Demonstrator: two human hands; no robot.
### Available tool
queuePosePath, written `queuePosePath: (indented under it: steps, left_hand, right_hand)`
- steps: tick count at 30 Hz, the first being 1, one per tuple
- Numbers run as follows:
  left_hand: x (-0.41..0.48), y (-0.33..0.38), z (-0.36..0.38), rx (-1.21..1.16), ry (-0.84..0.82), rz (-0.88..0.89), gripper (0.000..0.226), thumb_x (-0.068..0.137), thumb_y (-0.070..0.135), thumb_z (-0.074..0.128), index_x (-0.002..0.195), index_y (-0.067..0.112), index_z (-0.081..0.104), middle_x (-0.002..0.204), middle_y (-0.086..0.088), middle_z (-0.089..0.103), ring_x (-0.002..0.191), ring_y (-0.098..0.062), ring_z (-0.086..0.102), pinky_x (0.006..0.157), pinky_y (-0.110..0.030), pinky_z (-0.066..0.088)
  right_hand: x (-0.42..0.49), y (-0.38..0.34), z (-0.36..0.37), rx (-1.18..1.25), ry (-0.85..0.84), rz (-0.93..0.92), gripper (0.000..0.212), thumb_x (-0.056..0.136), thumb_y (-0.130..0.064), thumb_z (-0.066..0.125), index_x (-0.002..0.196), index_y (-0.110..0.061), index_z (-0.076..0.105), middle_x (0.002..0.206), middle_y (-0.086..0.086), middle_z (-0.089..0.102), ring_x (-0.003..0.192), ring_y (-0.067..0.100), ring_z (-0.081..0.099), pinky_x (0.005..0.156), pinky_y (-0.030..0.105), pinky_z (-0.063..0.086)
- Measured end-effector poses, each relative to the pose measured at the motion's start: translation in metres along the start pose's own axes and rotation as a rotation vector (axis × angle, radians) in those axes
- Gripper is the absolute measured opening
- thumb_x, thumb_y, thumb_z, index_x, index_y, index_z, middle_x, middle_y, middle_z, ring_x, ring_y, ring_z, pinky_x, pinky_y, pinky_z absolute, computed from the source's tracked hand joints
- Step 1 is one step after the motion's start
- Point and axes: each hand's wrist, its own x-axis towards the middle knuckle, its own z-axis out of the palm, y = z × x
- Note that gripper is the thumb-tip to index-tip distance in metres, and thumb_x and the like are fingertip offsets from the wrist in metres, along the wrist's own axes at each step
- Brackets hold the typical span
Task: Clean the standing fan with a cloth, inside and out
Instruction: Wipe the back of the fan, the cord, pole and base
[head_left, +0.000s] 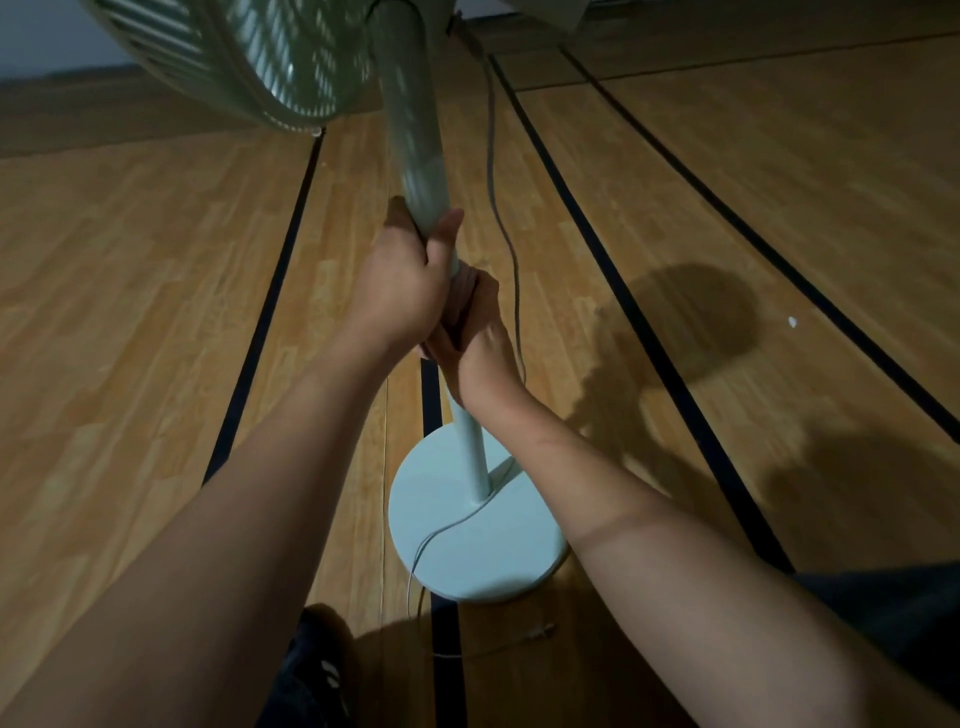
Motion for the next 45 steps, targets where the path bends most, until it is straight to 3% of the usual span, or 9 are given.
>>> queuePosePath:
  steps: [3,6,10,16,19,23,27,38,45]
  left_hand:
    - [0.011,-0.004,0.004,0.018,0.027,-0.034,0.044,0.106,0.065,0.044,0.117,0.022,0.050,0.082,0.004,0.062,0.068,-0.014,0.064,0.056,-0.034,0.051]
    - [0.022,-0.009,0.007,0.021,0.035,-0.042,0.044,0.107,0.066,0.043,0.120,0.024,0.049,0.085,0.004,0.063,0.071,-0.011,0.065,0.052,-0.032,0.050]
    - [0.034,-0.010,0.010,0.015,0.058,-0.037,0.042,0.109,0.064,0.041,0.121,0.024,0.050,0.090,0.009,0.061,0.073,-0.005,0.064,0.057,-0.022,0.046]
    - [0.049,-0.012,0.015,-0.021,0.079,-0.068,0.038,0.110,0.061,0.041,0.119,0.025,0.051,0.093,0.010,0.062,0.076,0.000,0.064,0.057,-0.015,0.046]
    - [0.056,-0.014,0.015,-0.060,0.079,-0.095,0.038,0.110,0.060,0.042,0.121,0.025,0.051,0.095,0.009,0.062,0.081,-0.003,0.065,0.064,-0.021,0.049]
    - [0.064,-0.014,0.012,-0.107,0.059,-0.120,0.036,0.110,0.059,0.043,0.122,0.025,0.049,0.097,0.008,0.064,0.083,-0.005,0.067,0.066,-0.024,0.050]
    - [0.069,-0.014,0.011,-0.160,0.066,-0.155,0.037,0.111,0.058,0.043,0.126,0.025,0.049,0.097,0.008,0.064,0.081,-0.006,0.067,0.065,-0.025,0.049]
    - [0.081,-0.021,0.007,-0.258,0.091,-0.201,0.033,0.114,0.050,0.043,0.129,0.021,0.043,0.092,0.005,0.061,0.073,-0.004,0.064,0.051,-0.011,0.048]
    - [0.087,-0.026,0.011,-0.324,0.092,-0.156,0.033,0.116,0.045,0.042,0.132,0.016,0.041,0.100,-0.003,0.061,0.081,-0.015,0.069,0.057,-0.014,0.052]
  right_hand:
    - [0.005,0.004,0.010,-0.003,0.069,0.061,0.016,0.075,-0.033,0.062,0.068,-0.028,0.049,0.059,0.005,0.041,0.052,0.019,0.044,0.053,0.033,0.039]
    - [-0.005,0.041,0.027,-0.209,0.028,-0.047,0.032,0.093,-0.025,0.065,0.099,-0.046,0.042,0.097,0.001,0.060,0.085,0.014,0.064,0.074,0.034,0.058]
    - [-0.027,0.082,0.044,0.085,0.026,0.101,0.014,0.097,-0.009,0.058,0.106,-0.014,0.049,0.104,-0.010,0.065,0.093,0.031,0.076,0.075,0.060,0.061]
    - [-0.038,0.117,0.058,-0.124,0.068,0.029,0.034,0.099,-0.013,0.070,0.121,0.006,0.051,0.108,0.018,0.057,0.100,0.029,0.065,0.094,0.049,0.057]
    - [-0.043,0.131,0.064,-0.190,0.097,-0.062,0.024,0.096,-0.006,0.073,0.100,0.000,0.050,0.093,0.008,0.053,0.083,0.021,0.057,0.093,0.047,0.057]
    - [-0.052,0.147,0.068,-0.119,0.043,0.039,0.035,0.097,-0.007,0.073,0.120,0.001,0.049,0.107,0.009,0.058,0.099,0.010,0.062,0.094,0.039,0.057]
    - [-0.043,0.142,0.075,-0.006,0.072,0.245,0.042,0.094,-0.009,0.077,0.121,0.002,0.048,0.117,0.019,0.058,0.112,0.035,0.063,0.102,0.051,0.054]
    - [0.047,0.067,0.072,0.193,0.004,0.163,0.022,0.090,0.000,0.052,0.105,-0.013,0.042,0.097,0.015,0.053,0.078,0.042,0.063,0.066,0.060,0.060]
    - [0.028,0.088,0.076,0.184,0.054,0.018,0.028,0.093,0.000,0.055,0.112,-0.017,0.043,0.101,0.012,0.054,0.081,0.030,0.057,0.073,0.046,0.056]
